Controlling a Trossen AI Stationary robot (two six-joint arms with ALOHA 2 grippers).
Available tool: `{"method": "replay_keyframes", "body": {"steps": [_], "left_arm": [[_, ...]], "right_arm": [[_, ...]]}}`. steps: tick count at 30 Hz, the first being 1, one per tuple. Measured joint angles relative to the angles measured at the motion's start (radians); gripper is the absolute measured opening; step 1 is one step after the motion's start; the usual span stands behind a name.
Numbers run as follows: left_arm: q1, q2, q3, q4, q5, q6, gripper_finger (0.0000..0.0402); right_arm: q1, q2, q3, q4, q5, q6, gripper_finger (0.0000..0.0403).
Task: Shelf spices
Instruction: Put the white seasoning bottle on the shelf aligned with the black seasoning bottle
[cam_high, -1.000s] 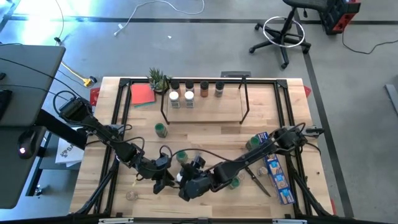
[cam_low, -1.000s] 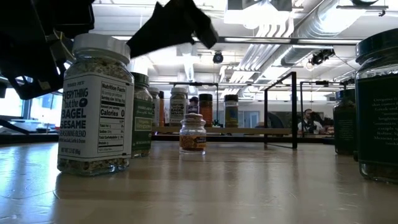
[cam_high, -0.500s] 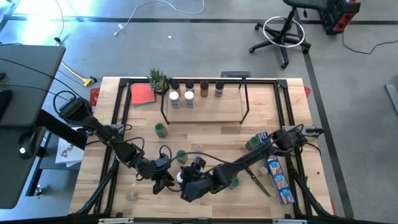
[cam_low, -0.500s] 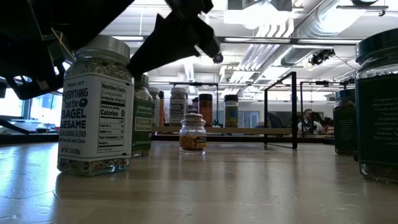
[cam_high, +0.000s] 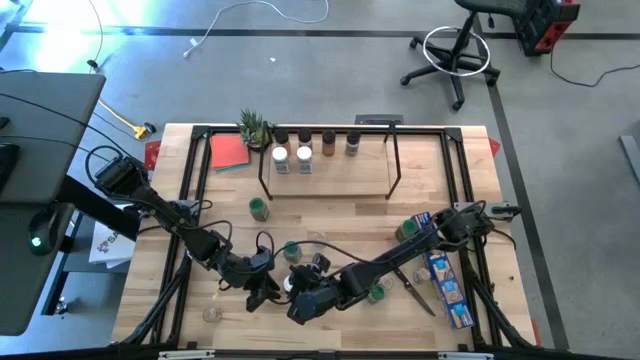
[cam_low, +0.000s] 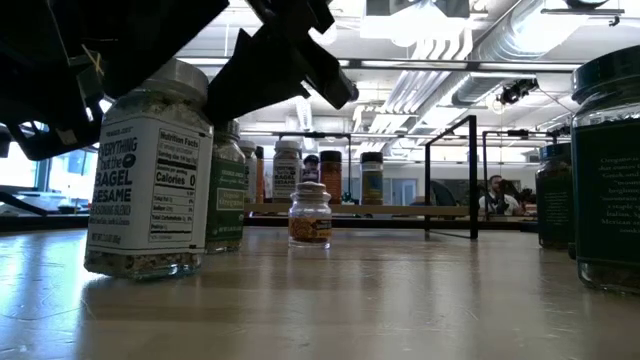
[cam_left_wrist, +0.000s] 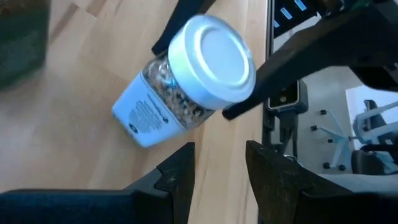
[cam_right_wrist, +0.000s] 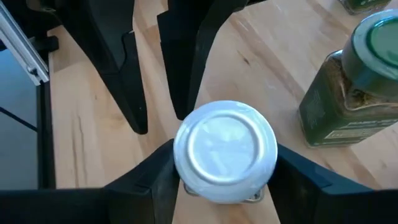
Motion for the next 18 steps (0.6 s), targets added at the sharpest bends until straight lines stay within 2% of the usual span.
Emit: {"method": "replay_keyframes", "body": {"steps": [4, 8, 14, 18], "left_arm": [[-0.007, -0.018, 0.024, -0.012, 0.064, -0.007, 0.0135], [-0.033, -0.063, 0.067, -0.033, 0.069, 0.027, 0.0135], [-0.057, -0.155, 0.147, -0.203, -0.053, 0.091, 0.0135], [-0.056, -0.22, 0.186, -0.283, -0.153, 0.132, 0.0135]], "right_arm": [[0.0, -0.028, 0.029, -0.017, -0.006, -0.012, 0.0189], [0.003, -0.086, 0.077, -0.072, -0.007, -0.103, 0.0189], [-0.014, -0.209, 0.178, -0.311, -0.01, -0.191, 0.0189], [-0.082, -0.285, 0.273, -0.51, -0.056, -0.242, 0.0189]]}}
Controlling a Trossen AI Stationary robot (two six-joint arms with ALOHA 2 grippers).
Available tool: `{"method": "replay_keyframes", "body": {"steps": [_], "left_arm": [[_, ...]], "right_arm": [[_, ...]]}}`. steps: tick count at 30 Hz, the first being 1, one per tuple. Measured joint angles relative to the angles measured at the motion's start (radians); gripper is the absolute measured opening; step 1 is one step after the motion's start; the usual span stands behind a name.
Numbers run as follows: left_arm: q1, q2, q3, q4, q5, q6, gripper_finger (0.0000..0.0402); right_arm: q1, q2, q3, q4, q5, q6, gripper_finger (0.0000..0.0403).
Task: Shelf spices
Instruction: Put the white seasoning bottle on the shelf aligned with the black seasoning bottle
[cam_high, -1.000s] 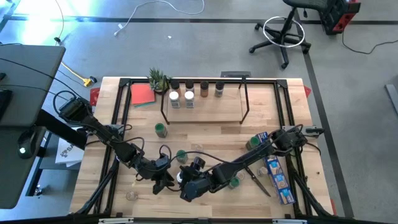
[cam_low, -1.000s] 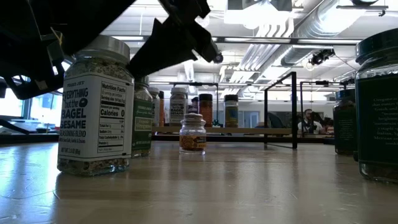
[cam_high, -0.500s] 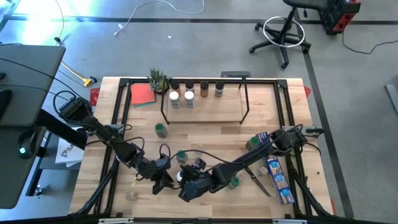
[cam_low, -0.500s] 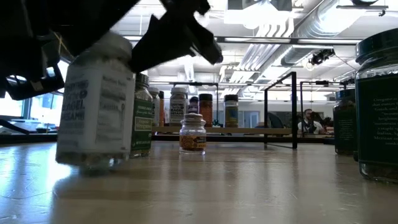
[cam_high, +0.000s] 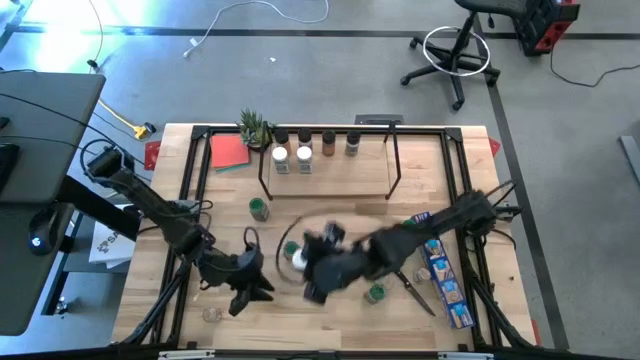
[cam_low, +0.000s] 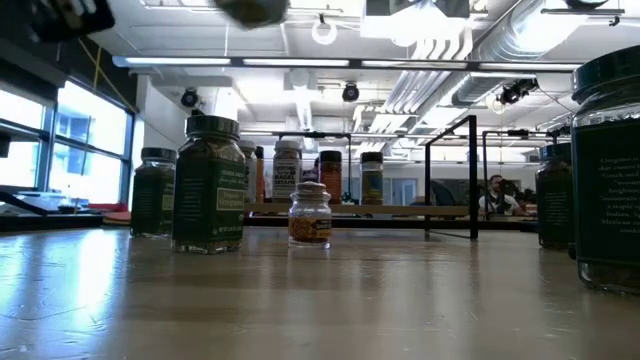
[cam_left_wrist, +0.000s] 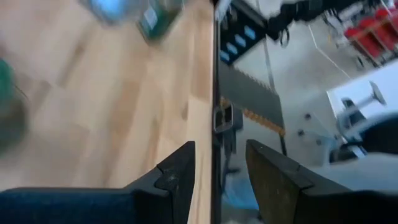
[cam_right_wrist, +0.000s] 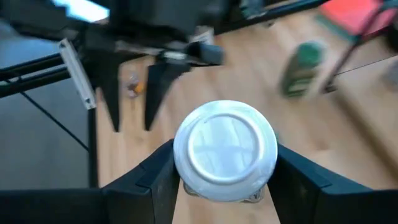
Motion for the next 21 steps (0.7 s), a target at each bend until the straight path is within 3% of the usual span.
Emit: {"method": "replay_keyframes", "body": {"steps": [4, 7, 10, 13, 17, 21], "left_arm": [[0.011, -0.059, 0.012, -0.01, -0.101, 0.051, 0.0135], [0.031, -0.099, 0.013, -0.011, -0.144, 0.077, 0.0135], [0.055, -0.124, 0.013, -0.014, -0.154, 0.093, 0.0135], [0.077, -0.135, 0.013, -0.013, -0.143, 0.134, 0.0135], [0.091, -0.141, 0.013, -0.011, -0.107, 0.2, 0.0135], [0.112, -0.145, 0.013, -0.023, -0.138, 0.159, 0.0135]], "right_arm": [[-0.108, -0.048, 0.078, -0.208, -0.062, -0.088, 0.0189], [-0.2, -0.05, 0.132, -0.344, -0.052, -0.262, 0.0189], [-0.29, -0.05, 0.129, -0.349, -0.084, -0.511, 0.0189], [-0.395, -0.049, 0.084, -0.293, -0.277, -0.784, 0.0189], [-0.555, -0.048, -0.04, -0.206, -0.597, -0.97, 0.0189], [-0.675, -0.047, -0.175, -0.173, -0.711, -1.079, 0.0189]]}}
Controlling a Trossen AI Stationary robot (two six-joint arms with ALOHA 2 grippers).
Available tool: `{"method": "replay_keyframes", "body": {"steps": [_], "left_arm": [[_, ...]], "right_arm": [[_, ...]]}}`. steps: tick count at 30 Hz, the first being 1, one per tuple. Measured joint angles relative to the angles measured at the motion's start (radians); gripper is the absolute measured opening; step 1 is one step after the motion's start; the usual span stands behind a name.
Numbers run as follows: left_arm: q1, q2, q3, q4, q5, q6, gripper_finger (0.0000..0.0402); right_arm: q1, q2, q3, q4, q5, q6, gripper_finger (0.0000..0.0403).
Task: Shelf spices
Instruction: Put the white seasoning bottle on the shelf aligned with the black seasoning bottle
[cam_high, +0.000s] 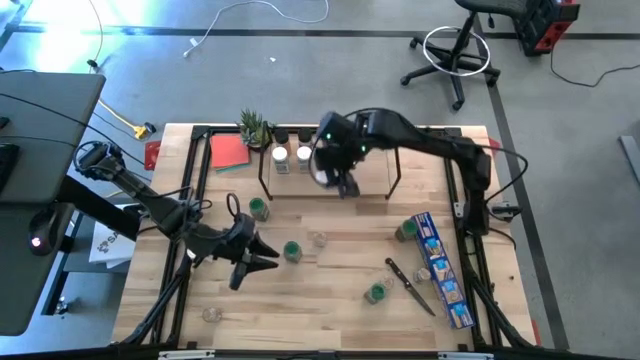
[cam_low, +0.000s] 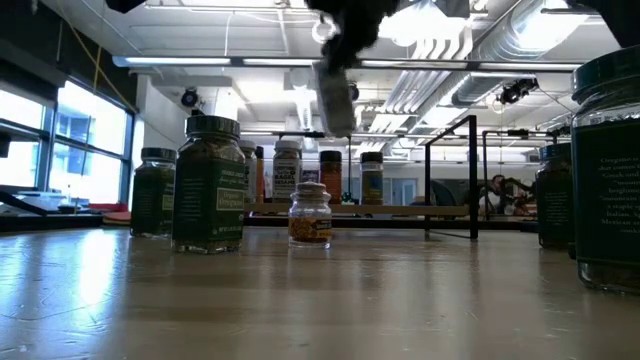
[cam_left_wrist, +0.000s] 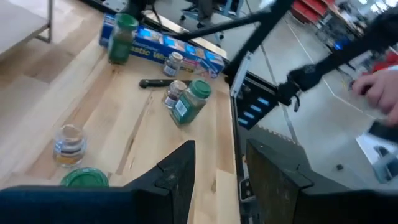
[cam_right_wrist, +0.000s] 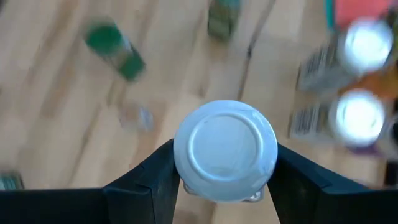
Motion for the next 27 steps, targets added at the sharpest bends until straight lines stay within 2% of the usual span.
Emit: {"method": "replay_keyframes", "body": {"steps": [3, 10, 17, 27], "left_arm": [[0.023, -0.012, 0.0, -0.025, -0.043, -0.044, 0.0135], [0.042, -0.019, 0.0, -0.039, -0.085, -0.121, 0.0135], [0.055, -0.023, 0.0, -0.045, -0.095, -0.124, 0.0135], [0.101, -0.061, 0.0, -0.102, -0.1, -0.174, 0.0135]], "right_arm": [[-0.061, 0.001, -0.094, 0.09, -0.069, -0.068, 0.0189], [-0.154, 0.001, -0.244, 0.31, -0.161, -0.086, 0.0189], [-0.188, 0.001, -0.296, 0.375, -0.212, -0.14, 0.0189], [-0.218, -0.002, -0.397, 0.473, -0.246, -0.117, 0.0189]]}}
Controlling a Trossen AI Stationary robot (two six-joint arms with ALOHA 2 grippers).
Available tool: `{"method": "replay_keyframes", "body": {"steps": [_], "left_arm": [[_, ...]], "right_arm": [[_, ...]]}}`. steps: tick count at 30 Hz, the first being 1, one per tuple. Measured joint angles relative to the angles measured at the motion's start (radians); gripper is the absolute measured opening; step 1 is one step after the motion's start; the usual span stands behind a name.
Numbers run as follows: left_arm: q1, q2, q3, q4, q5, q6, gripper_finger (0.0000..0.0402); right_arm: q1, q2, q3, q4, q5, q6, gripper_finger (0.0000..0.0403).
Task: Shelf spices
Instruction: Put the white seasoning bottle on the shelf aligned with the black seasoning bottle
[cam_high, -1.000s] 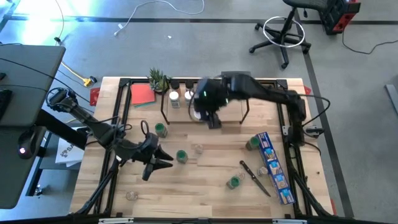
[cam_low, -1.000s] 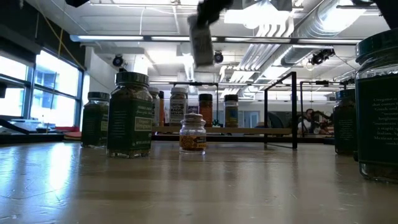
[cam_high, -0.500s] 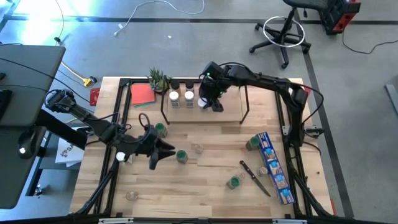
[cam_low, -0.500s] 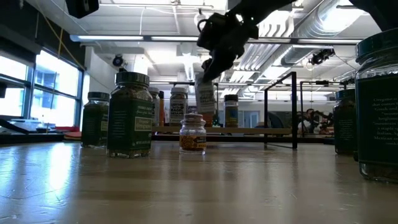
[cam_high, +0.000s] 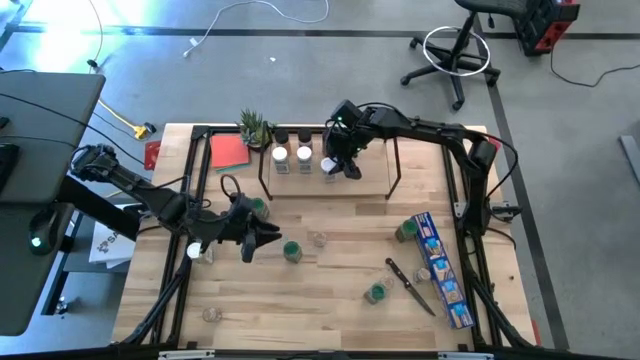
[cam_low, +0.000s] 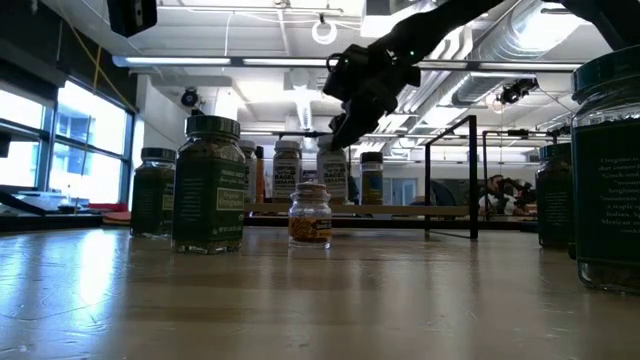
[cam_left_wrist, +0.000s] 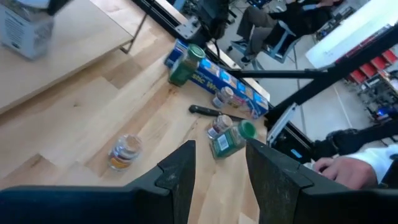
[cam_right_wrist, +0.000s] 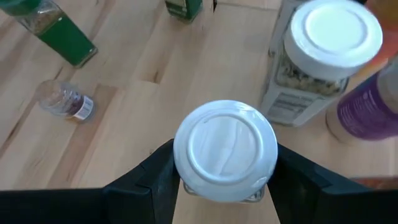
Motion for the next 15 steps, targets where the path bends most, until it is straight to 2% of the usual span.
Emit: {"method": "replay_keyframes", "body": {"steps": [5, 11, 15], "left_arm": [[0.0, -0.006, 0.0, 0.002, 0.005, 0.018, 0.0135], [0.0, -0.006, 0.0, 0.002, 0.011, -0.001, 0.0135], [0.0, -0.006, 0.0, 0.002, 0.011, -0.002, 0.0135]], "right_arm": [[0.0, 0.0, -0.014, 0.068, 0.01, 0.045, 0.0189], [0.0, 0.0, -0.014, 0.071, 0.028, 0.045, 0.0189], [0.0, 0.0, -0.013, 0.074, 0.076, 0.08, 0.0229]]}}
